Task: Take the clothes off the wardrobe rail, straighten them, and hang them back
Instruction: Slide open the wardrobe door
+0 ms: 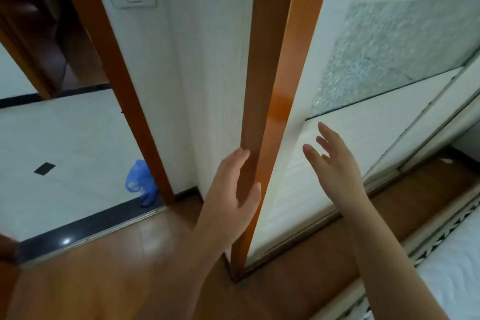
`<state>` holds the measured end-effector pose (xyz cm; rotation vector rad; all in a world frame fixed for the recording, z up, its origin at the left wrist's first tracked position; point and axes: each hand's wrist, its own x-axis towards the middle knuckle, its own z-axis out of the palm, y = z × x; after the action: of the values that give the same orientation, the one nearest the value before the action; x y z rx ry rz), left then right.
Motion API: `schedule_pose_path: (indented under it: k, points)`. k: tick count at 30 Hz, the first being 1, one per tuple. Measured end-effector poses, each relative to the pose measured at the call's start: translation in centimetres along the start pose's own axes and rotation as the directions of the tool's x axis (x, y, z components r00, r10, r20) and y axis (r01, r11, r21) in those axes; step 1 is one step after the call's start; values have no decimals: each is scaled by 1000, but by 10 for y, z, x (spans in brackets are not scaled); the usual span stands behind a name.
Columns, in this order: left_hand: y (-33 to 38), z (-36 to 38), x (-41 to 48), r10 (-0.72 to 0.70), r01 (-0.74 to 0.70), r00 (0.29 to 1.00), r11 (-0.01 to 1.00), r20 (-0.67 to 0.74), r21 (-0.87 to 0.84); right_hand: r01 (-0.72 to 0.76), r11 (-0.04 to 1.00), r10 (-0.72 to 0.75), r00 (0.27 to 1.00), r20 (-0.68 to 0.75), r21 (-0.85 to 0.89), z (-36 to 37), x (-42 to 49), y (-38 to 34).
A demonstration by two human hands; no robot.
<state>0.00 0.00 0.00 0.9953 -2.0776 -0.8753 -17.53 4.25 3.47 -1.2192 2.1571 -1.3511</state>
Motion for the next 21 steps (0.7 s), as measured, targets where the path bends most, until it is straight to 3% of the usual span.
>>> schedule_pose_path:
  k: [4, 9, 14, 17, 21]
  points:
    - [13, 4, 21, 91, -85, 993, 993, -69, 85, 32, 999, -31, 999, 42, -31, 7, 17, -10]
    - [16, 8, 35, 137, -129, 985, 988, -108, 84, 56, 996, -61, 995, 81, 66, 16, 32, -12]
    - [17, 7, 39, 151, -138, 976, 987, -159, 88, 50, 998, -54, 994, 94, 42, 17, 38, -14]
    - [23, 3, 42, 293, -239, 911, 949, -291, 207, 48, 999, -47, 996, 70, -12, 15, 44, -12]
    - [44, -3, 46, 499, -415, 769, 865, -400, 281, -9, 998, 11, 999, 43, -55, 2, 56, -10]
